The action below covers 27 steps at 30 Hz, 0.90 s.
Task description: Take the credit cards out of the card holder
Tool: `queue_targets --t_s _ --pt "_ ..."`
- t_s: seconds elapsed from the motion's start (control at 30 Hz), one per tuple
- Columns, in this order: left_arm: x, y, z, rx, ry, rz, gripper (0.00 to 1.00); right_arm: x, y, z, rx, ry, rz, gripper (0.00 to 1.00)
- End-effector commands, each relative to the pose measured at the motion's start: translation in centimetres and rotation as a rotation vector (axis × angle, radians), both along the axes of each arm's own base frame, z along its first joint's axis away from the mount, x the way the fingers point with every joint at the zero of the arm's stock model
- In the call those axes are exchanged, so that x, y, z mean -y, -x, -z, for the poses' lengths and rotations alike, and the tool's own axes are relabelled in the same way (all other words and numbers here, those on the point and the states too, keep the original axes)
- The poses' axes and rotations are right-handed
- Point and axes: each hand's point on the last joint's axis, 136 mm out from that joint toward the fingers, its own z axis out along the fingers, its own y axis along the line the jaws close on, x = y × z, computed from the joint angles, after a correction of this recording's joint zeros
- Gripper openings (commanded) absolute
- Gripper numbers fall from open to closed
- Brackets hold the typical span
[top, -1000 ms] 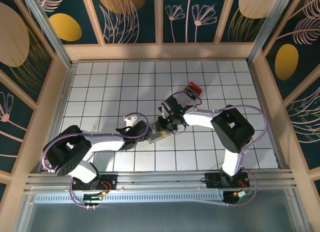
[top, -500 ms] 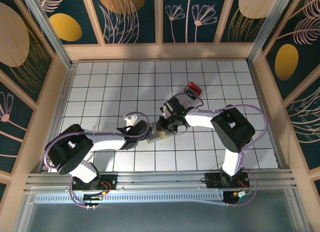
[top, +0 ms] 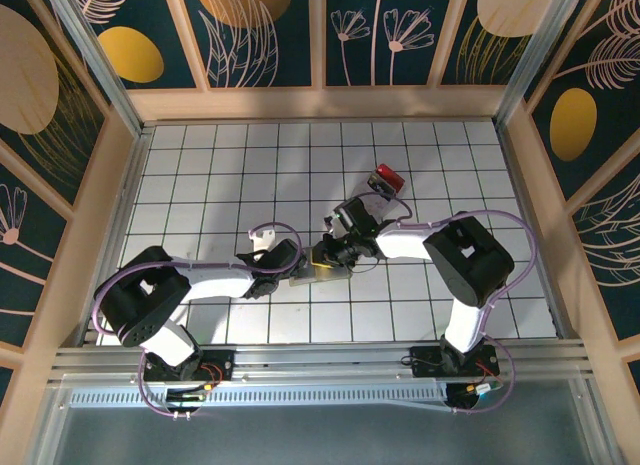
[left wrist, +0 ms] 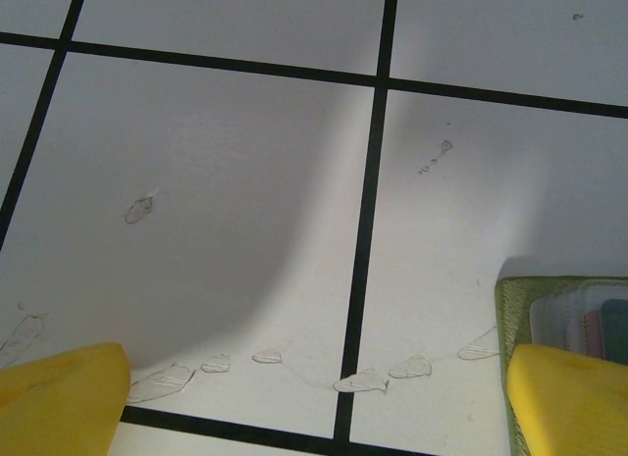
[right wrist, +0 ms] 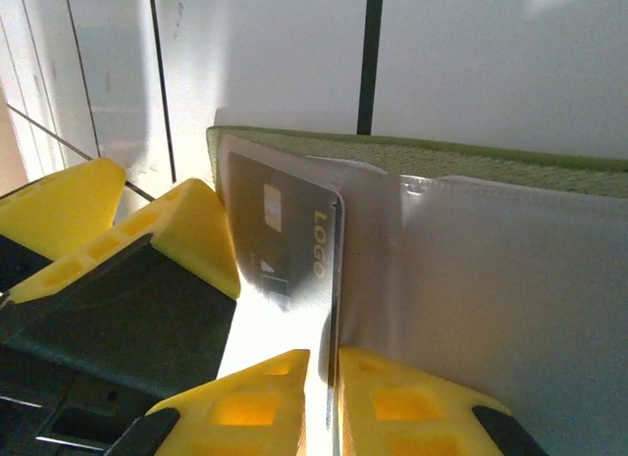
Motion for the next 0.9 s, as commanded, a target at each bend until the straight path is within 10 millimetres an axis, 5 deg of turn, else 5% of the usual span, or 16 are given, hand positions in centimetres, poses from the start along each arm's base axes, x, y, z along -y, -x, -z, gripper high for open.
queue_targets --t_s 0.0,0.87 --pt "-1.4 1.4 1.5 -0.077 -0.059 0.001 0.99 -1.3 0.0 -2.9 0.030 -0.105 -0.027 0.16" --pt "-1.5 1.9 1.8 -0.087 -0.036 -0.006 0.99 -0.9 -1.2 -2.6 0.049 -0.067 0.023 0.16"
